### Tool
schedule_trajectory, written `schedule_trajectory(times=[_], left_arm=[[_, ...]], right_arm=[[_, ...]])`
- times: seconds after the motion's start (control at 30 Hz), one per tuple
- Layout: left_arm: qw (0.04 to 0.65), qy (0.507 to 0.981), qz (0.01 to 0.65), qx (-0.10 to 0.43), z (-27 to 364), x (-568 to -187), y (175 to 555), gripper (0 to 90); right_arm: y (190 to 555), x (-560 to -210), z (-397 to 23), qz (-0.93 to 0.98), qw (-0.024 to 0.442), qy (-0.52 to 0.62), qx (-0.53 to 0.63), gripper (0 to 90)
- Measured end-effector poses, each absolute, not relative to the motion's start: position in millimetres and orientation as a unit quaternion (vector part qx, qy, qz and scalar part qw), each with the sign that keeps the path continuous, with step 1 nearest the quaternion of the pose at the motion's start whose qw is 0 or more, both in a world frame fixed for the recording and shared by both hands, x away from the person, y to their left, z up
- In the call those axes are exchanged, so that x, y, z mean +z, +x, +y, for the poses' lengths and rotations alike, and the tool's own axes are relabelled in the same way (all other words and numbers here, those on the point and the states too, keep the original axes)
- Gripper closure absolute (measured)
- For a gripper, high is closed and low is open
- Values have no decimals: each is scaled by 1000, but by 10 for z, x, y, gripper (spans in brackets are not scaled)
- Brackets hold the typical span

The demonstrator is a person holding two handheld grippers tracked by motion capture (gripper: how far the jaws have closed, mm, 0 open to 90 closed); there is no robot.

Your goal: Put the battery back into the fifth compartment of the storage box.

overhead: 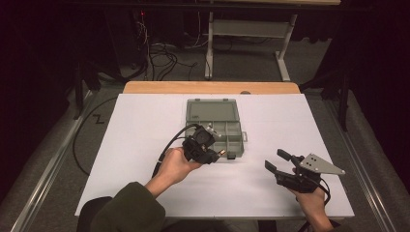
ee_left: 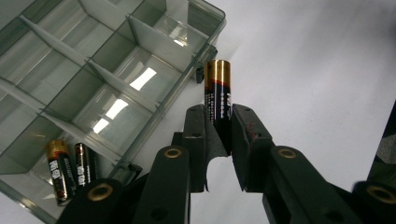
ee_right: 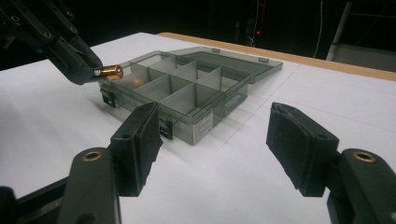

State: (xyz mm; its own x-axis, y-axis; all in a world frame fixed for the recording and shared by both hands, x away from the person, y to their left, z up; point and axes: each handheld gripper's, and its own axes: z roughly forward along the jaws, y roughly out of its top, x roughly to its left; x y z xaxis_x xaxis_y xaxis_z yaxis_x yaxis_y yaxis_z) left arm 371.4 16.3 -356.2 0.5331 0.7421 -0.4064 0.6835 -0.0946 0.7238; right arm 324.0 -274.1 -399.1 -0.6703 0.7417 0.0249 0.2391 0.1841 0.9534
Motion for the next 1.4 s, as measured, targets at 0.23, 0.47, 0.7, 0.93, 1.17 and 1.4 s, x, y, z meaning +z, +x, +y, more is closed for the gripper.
schedule_trajectory(times=[0.23,0.47,0.7,0.93,1.17,1.4], left_arm=[[474,733,487,35,205,-3526,3746,763],[475,726,496,37,258,-3512,3800,764],[475,719,506,43,309,-3510,3865,764],[475,714,512,50,361,-3495,3906,764],[476,710,516,56,401,-3485,3932,764],[475,705,523,62,443,-3489,3969,764]], right_arm=[[3242,-3993,-2739,735,230,334,543,368],[3239,-3990,-2738,735,231,333,544,368],[3241,-3992,-2741,734,230,334,544,368],[3242,-3993,-2738,735,229,335,543,368],[3240,-3992,-2736,735,231,333,543,368],[3242,-3994,-2737,735,229,335,543,368]])
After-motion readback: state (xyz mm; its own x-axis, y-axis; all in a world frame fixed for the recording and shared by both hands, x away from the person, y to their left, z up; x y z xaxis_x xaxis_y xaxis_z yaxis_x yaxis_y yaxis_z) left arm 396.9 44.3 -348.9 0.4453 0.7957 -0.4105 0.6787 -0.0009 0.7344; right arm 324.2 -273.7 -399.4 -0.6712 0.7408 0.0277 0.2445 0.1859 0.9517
